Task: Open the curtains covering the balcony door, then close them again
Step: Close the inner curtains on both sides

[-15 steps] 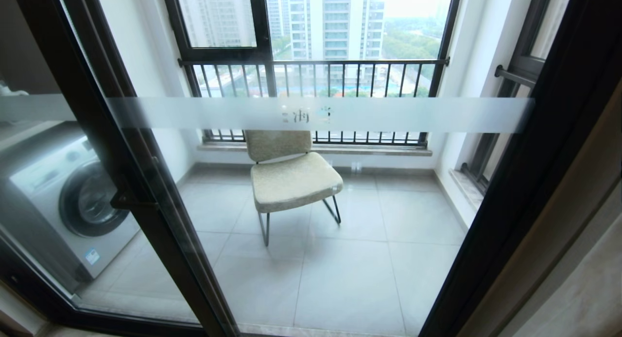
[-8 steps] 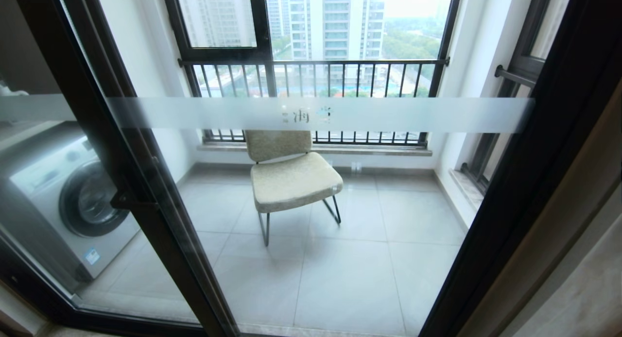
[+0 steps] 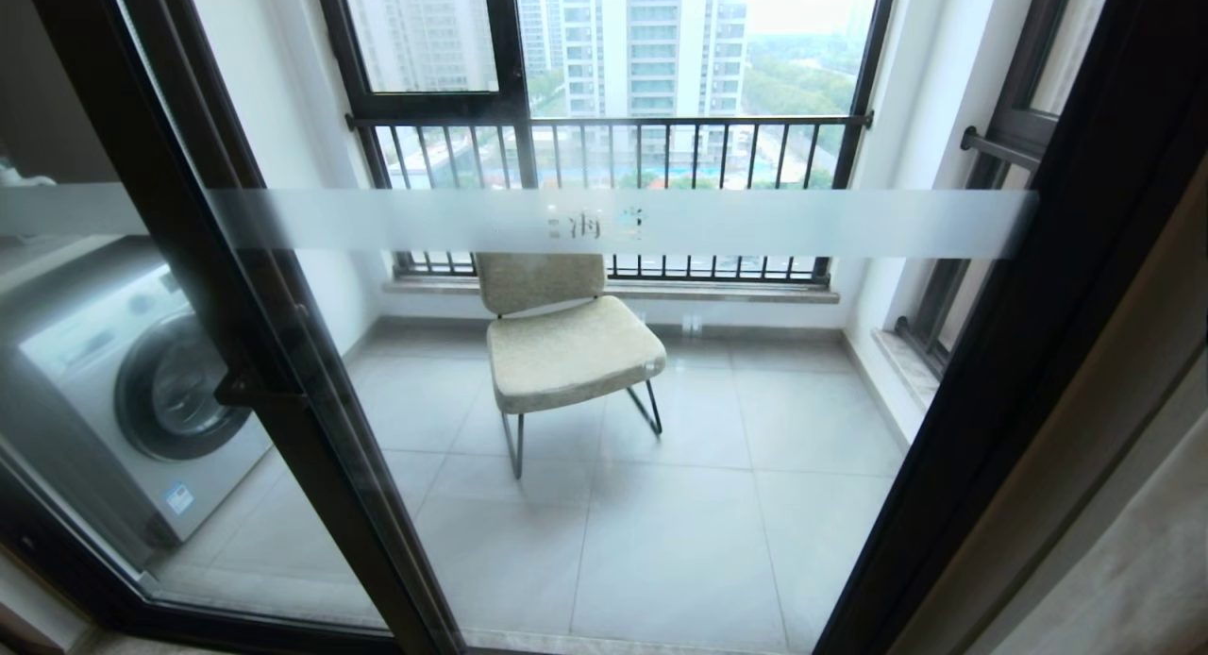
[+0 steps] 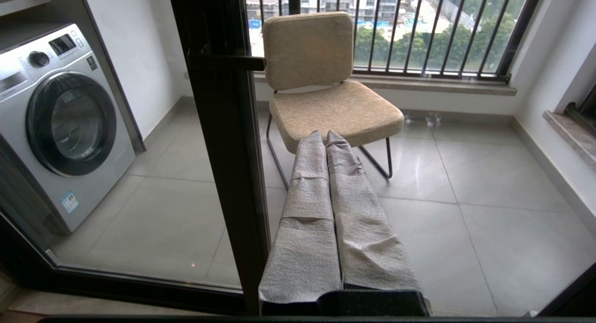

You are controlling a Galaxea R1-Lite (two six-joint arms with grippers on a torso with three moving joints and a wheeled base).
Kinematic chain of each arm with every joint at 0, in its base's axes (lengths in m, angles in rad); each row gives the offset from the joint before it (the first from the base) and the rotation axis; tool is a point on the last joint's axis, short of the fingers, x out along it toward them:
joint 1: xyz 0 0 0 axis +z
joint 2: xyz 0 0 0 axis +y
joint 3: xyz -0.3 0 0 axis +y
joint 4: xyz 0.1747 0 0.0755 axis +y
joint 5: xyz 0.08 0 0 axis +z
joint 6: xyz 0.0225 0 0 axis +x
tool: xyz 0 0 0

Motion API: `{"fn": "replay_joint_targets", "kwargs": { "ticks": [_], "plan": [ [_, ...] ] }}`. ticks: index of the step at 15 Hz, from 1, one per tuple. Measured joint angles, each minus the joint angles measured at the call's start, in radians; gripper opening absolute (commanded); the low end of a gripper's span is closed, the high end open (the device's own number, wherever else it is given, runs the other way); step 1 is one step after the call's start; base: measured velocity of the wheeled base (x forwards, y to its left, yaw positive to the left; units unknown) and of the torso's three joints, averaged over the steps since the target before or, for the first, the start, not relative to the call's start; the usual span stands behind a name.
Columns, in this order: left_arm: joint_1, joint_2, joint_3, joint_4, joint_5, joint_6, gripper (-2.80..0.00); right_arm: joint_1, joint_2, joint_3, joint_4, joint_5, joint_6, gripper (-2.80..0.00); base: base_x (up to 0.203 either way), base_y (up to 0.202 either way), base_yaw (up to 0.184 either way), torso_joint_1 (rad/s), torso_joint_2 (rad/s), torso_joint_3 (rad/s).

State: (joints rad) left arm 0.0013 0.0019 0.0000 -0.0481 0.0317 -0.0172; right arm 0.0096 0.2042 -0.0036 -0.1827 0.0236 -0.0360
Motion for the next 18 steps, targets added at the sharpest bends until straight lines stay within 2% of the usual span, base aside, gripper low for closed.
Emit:
{"fn": "replay_joint_targets", "kwargs": {
  "ticks": [3, 6, 18],
  "plan": [
    [0.0, 0.0, 0.0, 0.0, 0.0, 0.0, -2.8, -0.002, -0.097, 0.001, 0.133, -0.005, -0.001, -2.8, 0.0, 0.0, 0.0, 0.0, 0.0, 0.0],
    [0.0, 0.0, 0.0, 0.001, 0.0, 0.0, -2.8, -0.005, -0.165, 0.002, 0.179, -0.009, -0.044, -2.8, 0.0, 0.0, 0.0, 0.0, 0.0, 0.0],
    [0.0, 0.0, 0.0, 0.001, 0.0, 0.001, -2.8, -0.007, -0.204, 0.003, 0.185, -0.005, -0.043, -2.8, 0.0, 0.0, 0.0, 0.0, 0.0, 0.0]
  ]
}}
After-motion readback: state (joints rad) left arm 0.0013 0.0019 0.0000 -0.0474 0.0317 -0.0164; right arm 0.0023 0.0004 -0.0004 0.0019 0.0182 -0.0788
